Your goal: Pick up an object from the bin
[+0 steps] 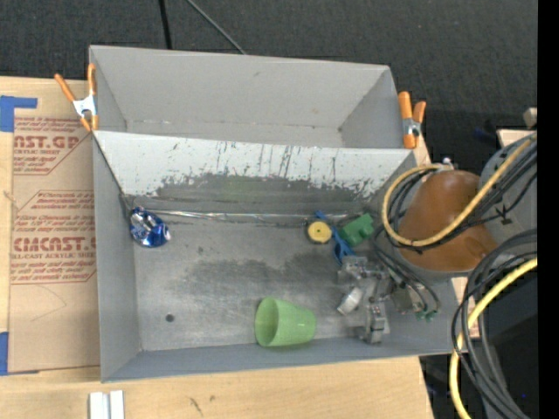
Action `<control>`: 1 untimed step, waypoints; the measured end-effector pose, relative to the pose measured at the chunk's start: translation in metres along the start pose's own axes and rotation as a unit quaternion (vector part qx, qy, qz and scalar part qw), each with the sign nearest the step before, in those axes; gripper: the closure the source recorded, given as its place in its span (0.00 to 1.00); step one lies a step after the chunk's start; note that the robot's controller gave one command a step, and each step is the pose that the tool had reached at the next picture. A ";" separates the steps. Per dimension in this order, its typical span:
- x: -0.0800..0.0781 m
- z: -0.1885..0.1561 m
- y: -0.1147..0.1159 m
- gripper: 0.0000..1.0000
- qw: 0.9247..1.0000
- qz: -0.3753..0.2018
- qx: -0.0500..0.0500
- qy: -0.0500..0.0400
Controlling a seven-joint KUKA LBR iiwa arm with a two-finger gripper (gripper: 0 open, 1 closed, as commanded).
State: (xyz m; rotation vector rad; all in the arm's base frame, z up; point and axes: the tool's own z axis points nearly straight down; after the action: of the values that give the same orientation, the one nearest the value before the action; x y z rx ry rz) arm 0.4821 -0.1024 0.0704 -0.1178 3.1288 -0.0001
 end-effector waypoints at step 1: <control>-0.001 0.000 0.000 0.00 1.000 0.000 0.000 -0.002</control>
Offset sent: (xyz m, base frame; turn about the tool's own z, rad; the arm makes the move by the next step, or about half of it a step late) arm 0.0000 0.0000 0.0000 0.0000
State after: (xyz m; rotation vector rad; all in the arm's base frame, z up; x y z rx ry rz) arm 0.4834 -0.1020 0.0708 -0.1177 3.1245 -0.0001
